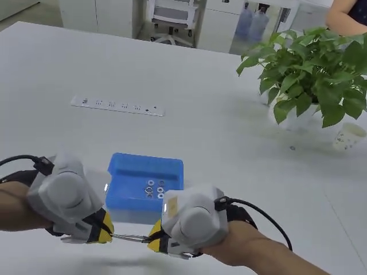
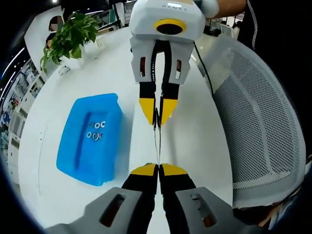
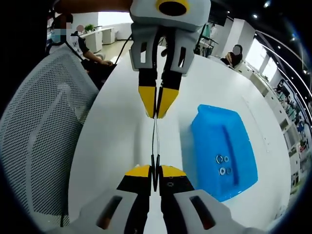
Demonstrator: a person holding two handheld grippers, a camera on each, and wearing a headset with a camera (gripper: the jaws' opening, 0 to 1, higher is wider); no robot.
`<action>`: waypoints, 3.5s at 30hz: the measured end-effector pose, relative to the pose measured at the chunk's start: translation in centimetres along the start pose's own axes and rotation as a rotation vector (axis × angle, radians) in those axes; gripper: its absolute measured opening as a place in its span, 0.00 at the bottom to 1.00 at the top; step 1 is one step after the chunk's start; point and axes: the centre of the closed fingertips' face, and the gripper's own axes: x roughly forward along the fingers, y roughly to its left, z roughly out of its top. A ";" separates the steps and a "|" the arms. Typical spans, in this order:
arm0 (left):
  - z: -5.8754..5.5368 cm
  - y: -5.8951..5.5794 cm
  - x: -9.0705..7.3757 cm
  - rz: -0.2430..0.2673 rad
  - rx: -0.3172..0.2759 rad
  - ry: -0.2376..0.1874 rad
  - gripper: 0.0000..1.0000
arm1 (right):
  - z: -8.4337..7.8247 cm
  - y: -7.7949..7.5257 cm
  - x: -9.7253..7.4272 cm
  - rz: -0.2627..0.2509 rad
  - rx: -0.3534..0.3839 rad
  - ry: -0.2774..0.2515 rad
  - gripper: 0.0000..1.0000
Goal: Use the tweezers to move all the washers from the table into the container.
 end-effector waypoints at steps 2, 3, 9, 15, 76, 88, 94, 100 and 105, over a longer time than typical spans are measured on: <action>-0.2 0.0 0.3 0.000 -0.005 0.001 0.06 | -0.2 0.1 0.2 -0.001 -0.001 0.002 0.06; -0.3 -0.1 0.5 -0.003 -0.009 0.001 0.06 | -0.3 0.2 0.4 0.002 0.009 0.003 0.06; -0.9 -0.2 1.5 -0.008 -0.021 0.016 0.06 | -0.8 0.3 1.0 0.006 0.014 0.010 0.07; -1.4 0.1 2.3 -0.020 -0.027 0.030 0.06 | -1.3 0.1 1.5 0.009 0.024 0.021 0.09; -1.8 0.4 -2.2 0.087 -0.261 -0.136 0.38 | -1.3 -3.4 -3.6 -0.146 0.234 -0.096 0.43; 0.0 2.4 -5.6 0.234 -0.358 -0.334 0.70 | -3.8 -5.1 -7.7 -0.250 0.387 -0.186 0.69; 1.1 2.7 -7.0 0.259 -0.327 -0.378 0.85 | -4.1 -5.1 -9.2 -0.278 0.392 -0.222 0.84; 1.2 2.7 -7.8 0.274 -0.299 -0.378 0.93 | -4.5 -4.8 -10.1 -0.286 0.385 -0.223 0.92; 0.6 2.4 -7.9 0.269 -0.276 -0.349 0.99 | -4.8 -4.4 -10.5 -0.284 0.383 -0.227 0.98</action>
